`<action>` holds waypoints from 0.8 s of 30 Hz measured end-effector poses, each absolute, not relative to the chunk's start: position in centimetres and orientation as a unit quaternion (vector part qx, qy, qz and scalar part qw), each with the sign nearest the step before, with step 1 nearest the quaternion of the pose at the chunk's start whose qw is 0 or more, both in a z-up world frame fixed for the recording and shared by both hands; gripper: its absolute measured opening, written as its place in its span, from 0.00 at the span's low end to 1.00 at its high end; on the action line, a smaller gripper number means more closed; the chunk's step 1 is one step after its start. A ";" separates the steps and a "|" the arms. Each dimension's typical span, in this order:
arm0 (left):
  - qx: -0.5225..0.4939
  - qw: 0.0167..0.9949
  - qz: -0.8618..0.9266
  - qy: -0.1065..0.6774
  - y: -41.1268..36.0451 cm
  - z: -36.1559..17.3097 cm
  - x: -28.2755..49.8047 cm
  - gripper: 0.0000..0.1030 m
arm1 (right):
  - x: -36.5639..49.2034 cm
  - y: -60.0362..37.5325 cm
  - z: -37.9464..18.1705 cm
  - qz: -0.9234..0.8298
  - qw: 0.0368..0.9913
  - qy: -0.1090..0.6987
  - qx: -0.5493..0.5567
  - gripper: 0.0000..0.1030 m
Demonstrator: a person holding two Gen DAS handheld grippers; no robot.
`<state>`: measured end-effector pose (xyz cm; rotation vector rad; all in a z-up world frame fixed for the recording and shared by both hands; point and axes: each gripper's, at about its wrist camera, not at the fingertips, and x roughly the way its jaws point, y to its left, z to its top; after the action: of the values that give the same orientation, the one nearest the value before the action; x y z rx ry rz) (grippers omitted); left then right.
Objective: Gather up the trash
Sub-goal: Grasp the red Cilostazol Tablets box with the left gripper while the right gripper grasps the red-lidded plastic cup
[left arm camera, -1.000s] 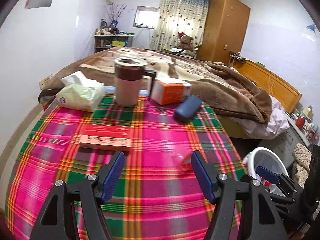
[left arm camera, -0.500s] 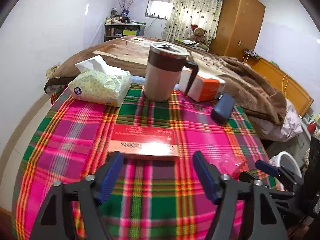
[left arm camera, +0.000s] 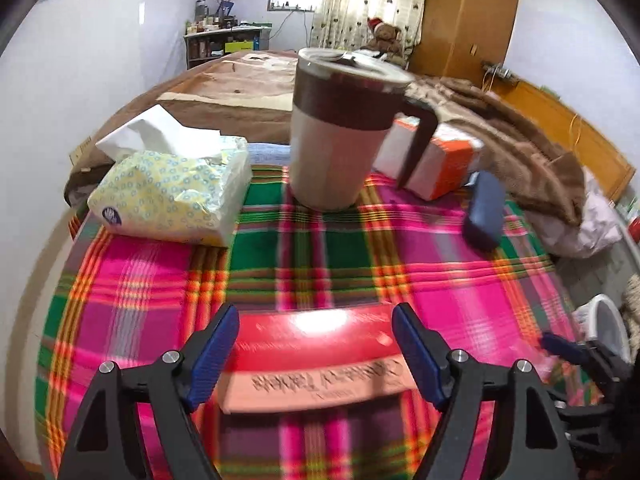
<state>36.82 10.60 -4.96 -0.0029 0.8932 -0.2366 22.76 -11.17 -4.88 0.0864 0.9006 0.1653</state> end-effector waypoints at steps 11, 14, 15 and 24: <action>-0.041 0.875 -0.095 0.472 13.7 -7.3 37.7 0.76 | 22.9 -11.2 -5.2 0.085 0.893 0.440 0.050 0.72; -0.044 0.874 -0.096 0.475 14.1 -7.2 36.5 0.76 | 22.8 -11.4 -5.2 0.085 0.893 0.438 0.056 0.72; -0.046 0.870 -0.109 0.479 14.1 -7.3 35.9 0.76 | 22.7 -11.5 -5.2 0.084 0.893 0.438 0.060 0.69; -0.033 0.860 -0.148 0.487 11.7 -7.4 33.0 0.76 | 22.4 -12.2 -5.2 0.072 0.896 0.433 0.070 0.45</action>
<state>33.02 11.69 -7.36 -0.0701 1.0227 -0.3109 22.42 -12.16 -5.17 0.1448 0.8980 0.1489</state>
